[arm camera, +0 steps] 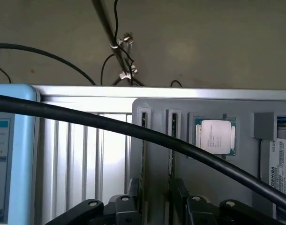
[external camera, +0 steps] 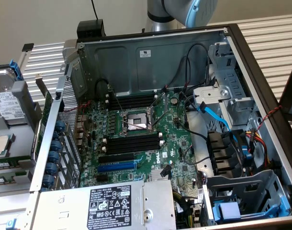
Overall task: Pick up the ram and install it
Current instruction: 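Pick up the ram and move it above insertion slot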
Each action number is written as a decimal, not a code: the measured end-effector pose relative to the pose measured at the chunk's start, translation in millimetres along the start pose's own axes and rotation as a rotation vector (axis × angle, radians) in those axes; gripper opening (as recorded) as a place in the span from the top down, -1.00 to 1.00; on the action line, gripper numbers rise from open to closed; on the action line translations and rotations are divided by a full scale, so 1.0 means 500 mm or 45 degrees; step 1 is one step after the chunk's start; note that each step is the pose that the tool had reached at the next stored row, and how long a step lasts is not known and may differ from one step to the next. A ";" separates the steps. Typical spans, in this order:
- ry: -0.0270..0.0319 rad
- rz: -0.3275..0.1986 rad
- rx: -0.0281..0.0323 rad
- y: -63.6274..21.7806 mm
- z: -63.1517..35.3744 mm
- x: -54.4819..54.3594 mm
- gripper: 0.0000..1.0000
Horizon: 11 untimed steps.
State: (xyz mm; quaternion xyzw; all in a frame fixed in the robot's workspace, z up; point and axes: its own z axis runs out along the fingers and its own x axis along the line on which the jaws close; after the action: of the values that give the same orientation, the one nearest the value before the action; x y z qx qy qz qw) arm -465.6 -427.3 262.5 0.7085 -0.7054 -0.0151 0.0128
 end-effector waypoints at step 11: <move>-0.0011 0.001 -0.0013 -0.010 0.039 0.005 0.15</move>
State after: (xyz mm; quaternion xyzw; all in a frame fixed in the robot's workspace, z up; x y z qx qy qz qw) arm -461.2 -429.5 243.0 0.7082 -0.7057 -0.0158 0.0129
